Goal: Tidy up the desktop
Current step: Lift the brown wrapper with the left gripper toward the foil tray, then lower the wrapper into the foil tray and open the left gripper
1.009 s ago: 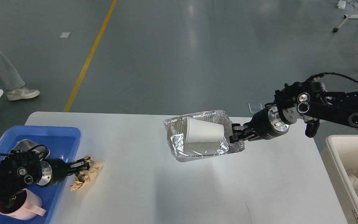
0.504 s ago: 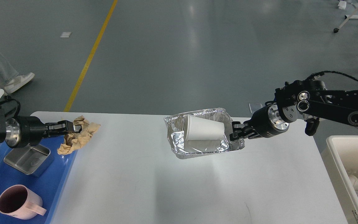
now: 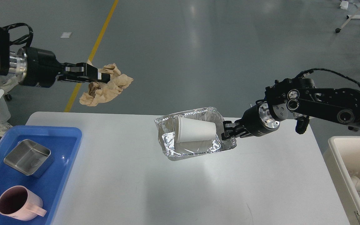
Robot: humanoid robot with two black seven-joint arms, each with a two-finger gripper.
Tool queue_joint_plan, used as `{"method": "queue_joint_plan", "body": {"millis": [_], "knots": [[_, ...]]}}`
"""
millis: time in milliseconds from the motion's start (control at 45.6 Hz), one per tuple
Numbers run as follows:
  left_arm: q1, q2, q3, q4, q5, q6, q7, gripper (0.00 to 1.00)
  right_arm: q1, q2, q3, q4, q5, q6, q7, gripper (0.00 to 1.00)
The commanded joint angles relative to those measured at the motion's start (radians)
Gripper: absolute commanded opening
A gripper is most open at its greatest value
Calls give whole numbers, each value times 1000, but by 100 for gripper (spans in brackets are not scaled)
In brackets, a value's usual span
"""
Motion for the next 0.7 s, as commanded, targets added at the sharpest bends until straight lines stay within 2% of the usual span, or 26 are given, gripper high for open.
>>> {"method": "queue_joint_plan", "body": {"millis": [0,263,285,680], "knots": [[-99,-111,68,19,-18,-1,-1,0,9,28,0,-12,3,2,0,0],[-257,-313,175,57,-44,-4,-6,1,23,45,-3,-24,6,5,2,0],[-278,-353,183,68,-58,-10,-18,1,23,46,-3,-30,8,5,2,0],[-301,-526,259,76,-60,-27,-12,1,23,37,-3,-32,8,6,2,0]]}}
